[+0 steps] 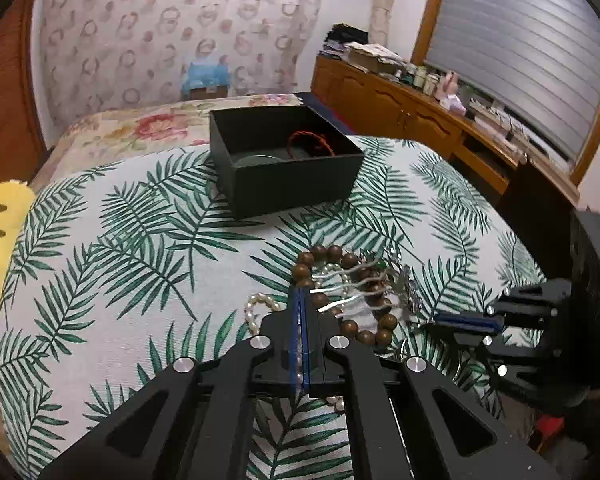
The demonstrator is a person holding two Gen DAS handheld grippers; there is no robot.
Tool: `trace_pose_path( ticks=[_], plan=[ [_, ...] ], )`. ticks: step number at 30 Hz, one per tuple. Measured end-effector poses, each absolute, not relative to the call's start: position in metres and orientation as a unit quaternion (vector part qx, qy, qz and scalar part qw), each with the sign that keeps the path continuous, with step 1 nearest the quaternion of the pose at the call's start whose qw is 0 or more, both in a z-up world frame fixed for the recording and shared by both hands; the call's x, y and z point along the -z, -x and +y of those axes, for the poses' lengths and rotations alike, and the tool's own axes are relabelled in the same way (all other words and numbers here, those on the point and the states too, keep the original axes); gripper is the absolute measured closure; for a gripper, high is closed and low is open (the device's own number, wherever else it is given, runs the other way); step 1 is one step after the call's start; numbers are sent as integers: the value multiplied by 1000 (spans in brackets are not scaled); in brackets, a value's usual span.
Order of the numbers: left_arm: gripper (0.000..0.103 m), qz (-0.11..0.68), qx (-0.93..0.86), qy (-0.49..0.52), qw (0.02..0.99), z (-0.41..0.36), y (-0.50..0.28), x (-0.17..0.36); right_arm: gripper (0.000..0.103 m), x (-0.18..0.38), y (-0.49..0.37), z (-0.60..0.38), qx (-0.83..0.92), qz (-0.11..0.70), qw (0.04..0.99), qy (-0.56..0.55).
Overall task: Organize jewelry
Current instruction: 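Grasp the silver bangle with the right gripper while the left gripper grasps a gold ring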
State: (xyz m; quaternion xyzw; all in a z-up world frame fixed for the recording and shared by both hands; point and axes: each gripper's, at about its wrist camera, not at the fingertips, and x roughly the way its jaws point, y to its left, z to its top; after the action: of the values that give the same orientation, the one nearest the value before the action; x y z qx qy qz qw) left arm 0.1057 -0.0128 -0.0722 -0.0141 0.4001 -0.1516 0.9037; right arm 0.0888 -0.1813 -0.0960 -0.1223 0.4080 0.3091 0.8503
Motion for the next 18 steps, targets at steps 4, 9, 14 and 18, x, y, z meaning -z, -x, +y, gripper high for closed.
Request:
trace_pose_path(
  ticks=[4,9,14,18],
  plan=[
    [79,403,151,-19,902,-22,-105,78,95,96,-89,-181,-309,408,850,122],
    [78,419,147,-53,894,-31,-111,87,95,98,-91,-182,-310,408,850,121],
    [80,426,145,-54,891,-29,-118,90,95,98,-91,-182,-310,408,850,121],
    [84,422,152,-45,893,-26,-118,90,95,97,-91,-182,-311,408,850,121]
  ],
)
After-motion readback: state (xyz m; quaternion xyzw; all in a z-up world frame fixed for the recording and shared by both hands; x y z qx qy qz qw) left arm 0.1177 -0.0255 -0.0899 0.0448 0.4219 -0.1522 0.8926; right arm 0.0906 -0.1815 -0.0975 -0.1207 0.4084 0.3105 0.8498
